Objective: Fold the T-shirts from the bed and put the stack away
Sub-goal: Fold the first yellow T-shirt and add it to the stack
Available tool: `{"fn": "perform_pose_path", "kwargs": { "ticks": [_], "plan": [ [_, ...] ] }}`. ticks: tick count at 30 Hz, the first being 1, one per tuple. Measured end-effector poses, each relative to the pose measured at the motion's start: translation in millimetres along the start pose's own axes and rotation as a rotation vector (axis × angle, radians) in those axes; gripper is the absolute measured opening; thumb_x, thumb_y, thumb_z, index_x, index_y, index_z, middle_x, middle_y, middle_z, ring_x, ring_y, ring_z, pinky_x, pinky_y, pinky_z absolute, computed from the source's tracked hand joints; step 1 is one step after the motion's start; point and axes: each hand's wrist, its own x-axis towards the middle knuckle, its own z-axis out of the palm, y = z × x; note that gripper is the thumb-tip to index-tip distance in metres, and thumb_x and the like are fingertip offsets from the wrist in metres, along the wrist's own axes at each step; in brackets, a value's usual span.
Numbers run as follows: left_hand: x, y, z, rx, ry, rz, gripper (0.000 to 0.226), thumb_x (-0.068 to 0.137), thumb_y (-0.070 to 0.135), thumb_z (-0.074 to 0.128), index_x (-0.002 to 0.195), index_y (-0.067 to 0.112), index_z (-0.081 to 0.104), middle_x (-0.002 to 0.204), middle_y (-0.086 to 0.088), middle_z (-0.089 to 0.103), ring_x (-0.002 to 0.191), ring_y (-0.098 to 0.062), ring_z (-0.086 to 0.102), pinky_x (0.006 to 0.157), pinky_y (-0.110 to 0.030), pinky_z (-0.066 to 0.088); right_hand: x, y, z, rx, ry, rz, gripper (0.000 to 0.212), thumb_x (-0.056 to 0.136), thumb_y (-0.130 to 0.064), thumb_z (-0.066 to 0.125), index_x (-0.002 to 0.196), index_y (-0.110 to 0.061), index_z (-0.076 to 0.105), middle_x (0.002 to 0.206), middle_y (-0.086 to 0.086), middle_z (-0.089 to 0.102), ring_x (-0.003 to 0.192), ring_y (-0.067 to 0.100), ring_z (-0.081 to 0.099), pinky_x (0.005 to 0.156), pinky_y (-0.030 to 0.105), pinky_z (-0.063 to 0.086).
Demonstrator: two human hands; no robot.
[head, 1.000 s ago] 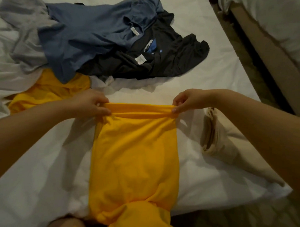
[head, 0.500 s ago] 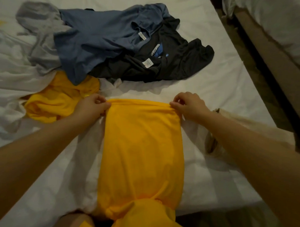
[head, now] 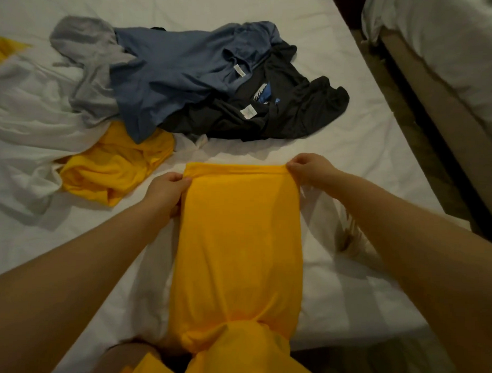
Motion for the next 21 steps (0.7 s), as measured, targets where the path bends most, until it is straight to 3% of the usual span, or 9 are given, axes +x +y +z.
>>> {"fn": "perform_pose_path", "kwargs": {
  "ticks": [3, 6, 9, 13, 16, 21],
  "plan": [
    [-3, 5, 0, -0.109, -0.1, -0.043, 0.025, 0.094, 0.033, 0.053, 0.113, 0.017, 0.053, 0.082, -0.002, 0.056, 0.071, -0.017, 0.055, 0.052, -0.025, 0.049, 0, 1, 12, -0.07, -0.051, -0.006, 0.037, 0.095, -0.038, 0.049, 0.121, -0.012, 0.053, 0.117, 0.01, 0.056, 0.107, 0.025, 0.053, 0.093, 0.036, 0.045],
    [-8, 9, -7, -0.198, -0.212, -0.074, 0.02, 0.095, 0.024, 0.052, 0.113, 0.016, 0.05, 0.089, -0.002, 0.061, 0.076, -0.014, 0.06, 0.048, -0.019, 0.052, -3, 3, 16, 0.021, 0.038, 0.059, 0.042, 0.09, -0.041, 0.056, 0.123, -0.016, 0.05, 0.112, 0.004, 0.053, 0.102, 0.022, 0.052, 0.088, 0.034, 0.046],
    [-18, 4, -5, -0.171, -0.142, -0.003, 0.025, 0.094, 0.021, 0.054, 0.116, 0.012, 0.046, 0.105, -0.009, 0.059, 0.087, -0.02, 0.06, 0.063, -0.028, 0.055, -24, 16, 25, 0.146, 0.254, 0.085, 0.043, 0.09, -0.037, 0.058, 0.127, -0.018, 0.046, 0.11, 0.003, 0.053, 0.099, 0.022, 0.054, 0.081, 0.033, 0.045],
    [-44, -20, -9, 0.097, 0.045, 0.204, 0.046, 0.091, 0.026, 0.058, 0.13, 0.013, 0.04, 0.124, -0.012, 0.053, 0.108, -0.031, 0.055, 0.093, -0.046, 0.047, -76, 36, 56, 0.313, 0.349, 0.093, 0.05, 0.093, -0.034, 0.053, 0.137, -0.018, 0.038, 0.131, 0.009, 0.048, 0.113, 0.022, 0.051, 0.092, 0.037, 0.044],
    [-86, -46, -18, 0.164, 0.067, 0.289, 0.051, 0.09, 0.023, 0.058, 0.135, 0.013, 0.036, 0.125, -0.012, 0.052, 0.11, -0.028, 0.053, 0.09, -0.039, 0.045, -122, 37, 75, 0.307, 0.359, 0.025, 0.054, 0.094, -0.033, 0.052, 0.142, -0.016, 0.033, 0.141, 0.008, 0.041, 0.125, 0.025, 0.044, 0.101, 0.039, 0.04],
    [-157, -84, -43, 0.164, 0.081, 0.305, 0.046, 0.092, 0.019, 0.057, 0.134, 0.014, 0.039, 0.13, -0.012, 0.052, 0.115, -0.025, 0.051, 0.085, -0.031, 0.041, -191, 19, 91, 0.24, 0.376, -0.178, 0.058, 0.09, -0.041, 0.049, 0.14, -0.014, 0.037, 0.137, 0.009, 0.045, 0.123, 0.025, 0.043, 0.102, 0.042, 0.038]
  ]
}}
